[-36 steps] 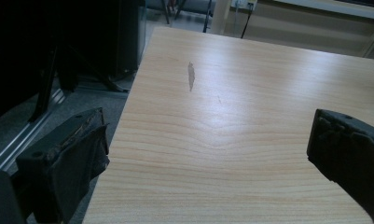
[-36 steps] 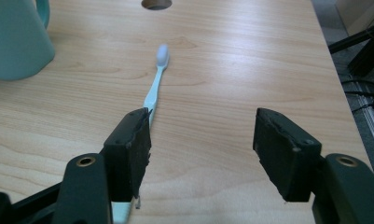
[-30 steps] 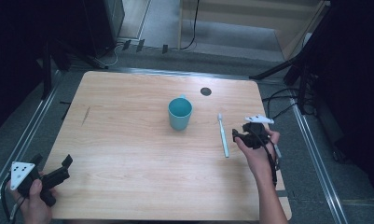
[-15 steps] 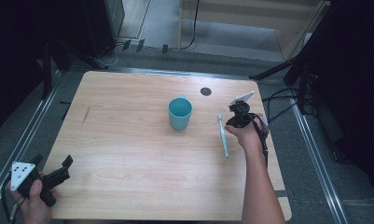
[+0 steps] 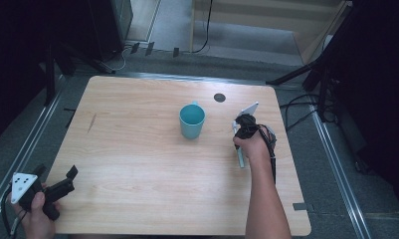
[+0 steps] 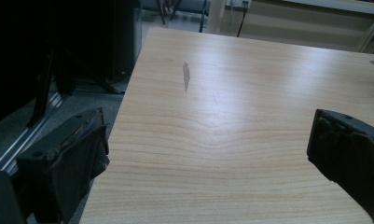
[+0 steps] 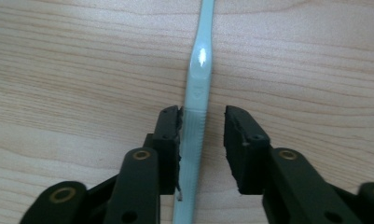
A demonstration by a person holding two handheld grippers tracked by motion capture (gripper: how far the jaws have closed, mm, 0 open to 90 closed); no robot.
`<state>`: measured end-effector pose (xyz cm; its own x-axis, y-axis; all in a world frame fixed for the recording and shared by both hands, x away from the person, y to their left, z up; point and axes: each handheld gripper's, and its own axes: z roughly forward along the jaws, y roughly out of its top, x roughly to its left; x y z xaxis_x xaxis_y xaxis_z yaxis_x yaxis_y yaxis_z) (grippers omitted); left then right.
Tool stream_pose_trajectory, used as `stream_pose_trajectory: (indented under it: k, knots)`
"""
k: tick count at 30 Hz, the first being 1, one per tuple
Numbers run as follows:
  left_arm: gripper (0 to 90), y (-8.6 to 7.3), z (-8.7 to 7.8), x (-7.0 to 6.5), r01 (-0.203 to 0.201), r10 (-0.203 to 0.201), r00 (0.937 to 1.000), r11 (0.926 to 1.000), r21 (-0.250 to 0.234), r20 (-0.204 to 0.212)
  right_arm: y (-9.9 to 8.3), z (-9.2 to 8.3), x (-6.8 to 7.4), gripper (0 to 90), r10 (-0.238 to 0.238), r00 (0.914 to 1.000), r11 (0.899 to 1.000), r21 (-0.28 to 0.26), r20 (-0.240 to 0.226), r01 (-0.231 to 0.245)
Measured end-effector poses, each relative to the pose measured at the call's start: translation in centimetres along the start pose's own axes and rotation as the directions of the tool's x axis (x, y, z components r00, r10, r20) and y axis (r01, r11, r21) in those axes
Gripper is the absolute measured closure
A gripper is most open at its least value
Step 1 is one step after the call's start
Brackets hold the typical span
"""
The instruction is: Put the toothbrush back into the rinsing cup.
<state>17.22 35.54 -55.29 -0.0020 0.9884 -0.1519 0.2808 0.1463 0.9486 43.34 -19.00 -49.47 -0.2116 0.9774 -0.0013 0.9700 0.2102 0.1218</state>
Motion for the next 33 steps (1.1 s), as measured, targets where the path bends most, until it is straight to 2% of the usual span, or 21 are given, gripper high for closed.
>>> stream_pose_trajectory:
  k: [7,11,14,16,17,18,24,26,27,30,31,32,33]
  knots:
    - [0.0,0.0,0.0,0.0,0.001,-0.001,1.0,1.0,-0.002,0.0,0.1,0.4,0.5,68.7,0.006,1.0,1.0,0.006,0.0,-0.006]
    - [0.0,0.0,0.0,0.0,0.001,-0.001,1.0,1.0,-0.003,0.001,0.1,0.7,0.8,70.1,-0.006,0.9998,1.0,0.014,0.02,0.006]
    - [0.0,0.0,0.0,0.0,0.002,-0.002,1.0,1.0,-0.001,0.001,0.2,0.8,1.1,73.4,-0.008,0.9998,1.0,0.018,0.02,0.008]
    - [0.0,0.0,0.0,0.0,-0.003,0.003,1.0,1.0,0.0,0.001,0.2,0.8,1.3,79.9,0.009,0.9998,1.0,0.022,0.016,-0.009]
    - [0.0,0.0,0.0,0.0,-0.003,0.003,1.0,1.0,0.0,0.001,0.2,0.8,1.3,79.9,0.009,0.9998,1.0,0.022,0.016,-0.009]
    - [0.0,0.0,0.0,0.0,-0.004,0.004,1.0,1.0,0.0,0.001,0.1,0.8,1.5,84.7,0.004,0.9998,1.0,0.019,0.017,-0.004]
    - [0.0,0.0,0.0,-0.1,-0.009,0.009,1.0,1.0,0.001,0.0,-0.1,0.8,1.5,84.9,0.002,0.9997,1.0,0.007,0.024,-0.002]
    - [0.0,0.0,0.0,-0.1,-0.008,0.008,1.0,1.0,0.001,0.001,-0.2,0.6,1.6,84.9,0.009,0.9998,1.0,0.0,0.017,-0.009]
    - [0.0,0.0,0.0,0.0,-0.007,0.007,1.0,1.0,0.003,0.002,-0.2,0.1,1.6,85.0,0.026,0.9996,0.999,-0.025,0.011,-0.025]
    - [0.0,0.0,0.1,-0.1,-0.012,0.012,0.9999,0.9999,0.004,0.0,-0.1,-0.9,1.7,84.9,0.037,0.9993,0.997,-0.068,0.002,-0.036]
    - [0.0,0.0,0.1,-0.1,-0.012,0.012,0.9999,0.9999,0.004,0.0,-0.1,-0.9,1.7,84.9,0.037,0.9993,0.997,-0.068,0.002,-0.036]
    - [0.0,0.0,0.1,-0.1,-0.011,0.011,0.9999,0.9999,0.003,0.001,-0.1,-1.8,2.0,84.9,0.047,0.9989,0.992,-0.117,0.009,-0.045]
    - [0.0,0.0,0.1,-0.1,-0.011,0.011,0.9999,0.9999,0.003,0.001,-0.1,-1.8,2.0,84.9,0.047,0.9989,0.992,-0.117,0.009,-0.045]
